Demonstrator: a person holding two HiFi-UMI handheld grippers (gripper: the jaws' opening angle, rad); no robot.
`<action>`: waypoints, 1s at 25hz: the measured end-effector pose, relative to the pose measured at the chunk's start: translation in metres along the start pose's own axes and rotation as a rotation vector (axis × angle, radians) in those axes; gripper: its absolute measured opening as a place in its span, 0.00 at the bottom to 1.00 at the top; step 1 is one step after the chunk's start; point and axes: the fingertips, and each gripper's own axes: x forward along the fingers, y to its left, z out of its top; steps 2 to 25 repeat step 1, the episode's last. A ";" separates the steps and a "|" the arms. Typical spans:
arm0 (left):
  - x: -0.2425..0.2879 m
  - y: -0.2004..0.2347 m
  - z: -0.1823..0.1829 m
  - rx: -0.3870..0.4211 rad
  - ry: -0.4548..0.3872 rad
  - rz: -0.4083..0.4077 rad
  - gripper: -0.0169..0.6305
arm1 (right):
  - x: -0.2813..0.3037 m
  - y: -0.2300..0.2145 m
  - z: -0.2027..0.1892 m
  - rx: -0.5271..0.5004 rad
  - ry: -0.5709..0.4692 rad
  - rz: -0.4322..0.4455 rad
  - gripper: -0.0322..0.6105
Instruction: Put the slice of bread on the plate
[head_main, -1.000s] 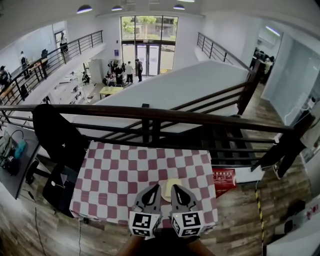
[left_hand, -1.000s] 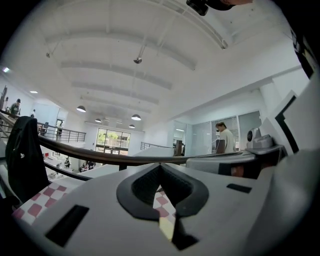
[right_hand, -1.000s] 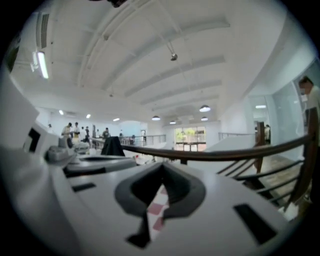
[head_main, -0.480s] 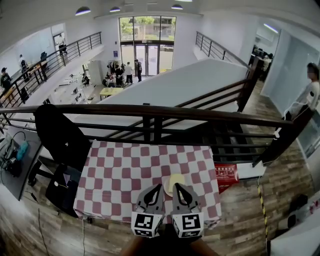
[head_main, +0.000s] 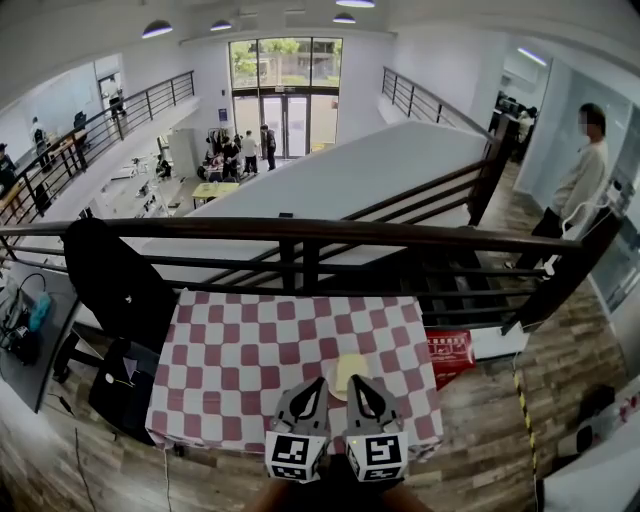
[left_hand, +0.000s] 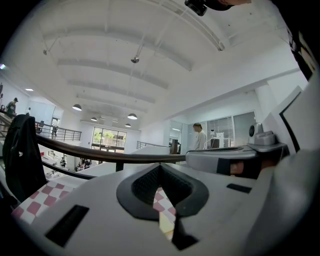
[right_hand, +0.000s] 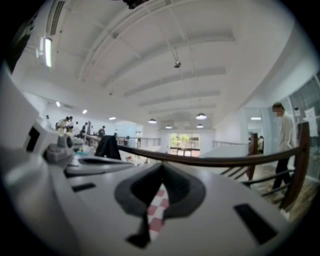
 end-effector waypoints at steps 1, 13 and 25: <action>0.001 0.001 -0.002 -0.004 0.004 0.003 0.05 | 0.001 0.001 -0.002 0.000 0.005 0.002 0.07; 0.001 0.001 -0.002 -0.004 0.004 0.003 0.05 | 0.001 0.001 -0.002 0.000 0.005 0.002 0.07; 0.001 0.001 -0.002 -0.004 0.004 0.003 0.05 | 0.001 0.001 -0.002 0.000 0.005 0.002 0.07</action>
